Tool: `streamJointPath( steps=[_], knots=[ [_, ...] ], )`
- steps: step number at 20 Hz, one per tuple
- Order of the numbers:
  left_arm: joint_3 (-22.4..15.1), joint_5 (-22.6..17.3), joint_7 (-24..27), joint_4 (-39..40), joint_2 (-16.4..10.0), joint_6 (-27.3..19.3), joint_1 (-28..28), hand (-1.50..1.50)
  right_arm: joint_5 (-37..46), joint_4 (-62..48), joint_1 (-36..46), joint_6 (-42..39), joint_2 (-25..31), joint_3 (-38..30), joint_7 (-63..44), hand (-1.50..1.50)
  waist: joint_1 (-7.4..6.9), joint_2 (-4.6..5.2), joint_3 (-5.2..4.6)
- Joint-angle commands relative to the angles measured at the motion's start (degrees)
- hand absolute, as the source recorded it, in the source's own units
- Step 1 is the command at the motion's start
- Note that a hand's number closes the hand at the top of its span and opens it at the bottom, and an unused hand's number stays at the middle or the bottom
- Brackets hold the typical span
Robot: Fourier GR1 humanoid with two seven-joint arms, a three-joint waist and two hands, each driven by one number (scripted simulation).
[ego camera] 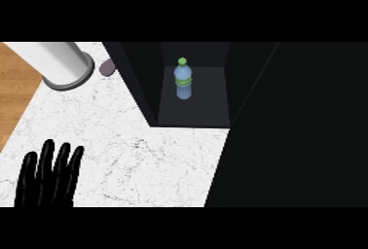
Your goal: Pick up the bottled water, place it into the cabinet and close the cabinet
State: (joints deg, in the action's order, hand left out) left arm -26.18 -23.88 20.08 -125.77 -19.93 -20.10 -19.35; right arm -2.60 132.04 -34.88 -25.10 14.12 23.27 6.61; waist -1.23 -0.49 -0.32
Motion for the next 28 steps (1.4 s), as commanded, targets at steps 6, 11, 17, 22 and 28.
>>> streamJointPath(
  steps=[6,11,17,22,28],
  knots=[
    [7.70,-7.81,7.73,-10.27,-6.73,9.55,-20.16,-1.50,10.34,2.11,-0.32,0.78,-2.46,15.46,-3.21,1.50,-0.38,-0.21,0.19],
    [11.79,-10.51,9.42,-10.97,-8.12,13.89,-24.05,-1.50,12.97,3.27,6.02,2.89,-8.35,22.37,-14.77,1.50,-1.13,0.21,0.13],
    [15.89,-13.29,12.13,-7.75,-8.84,20.21,-26.02,-1.50,9.03,-0.95,9.01,4.28,-13.68,21.46,-17.85,1.50,-1.59,0.55,0.11],
    [19.72,-15.64,14.70,-6.68,-9.25,24.55,-29.75,-1.50,6.33,-2.99,13.70,7.87,-13.74,20.61,-20.62,1.50,-2.31,0.65,0.08],
    [24.38,-19.90,14.17,-8.94,-11.09,28.84,-33.03,-1.50,1.05,-5.98,21.29,10.24,-13.69,15.54,-23.07,1.50,-2.66,0.96,0.18]
  ],
)
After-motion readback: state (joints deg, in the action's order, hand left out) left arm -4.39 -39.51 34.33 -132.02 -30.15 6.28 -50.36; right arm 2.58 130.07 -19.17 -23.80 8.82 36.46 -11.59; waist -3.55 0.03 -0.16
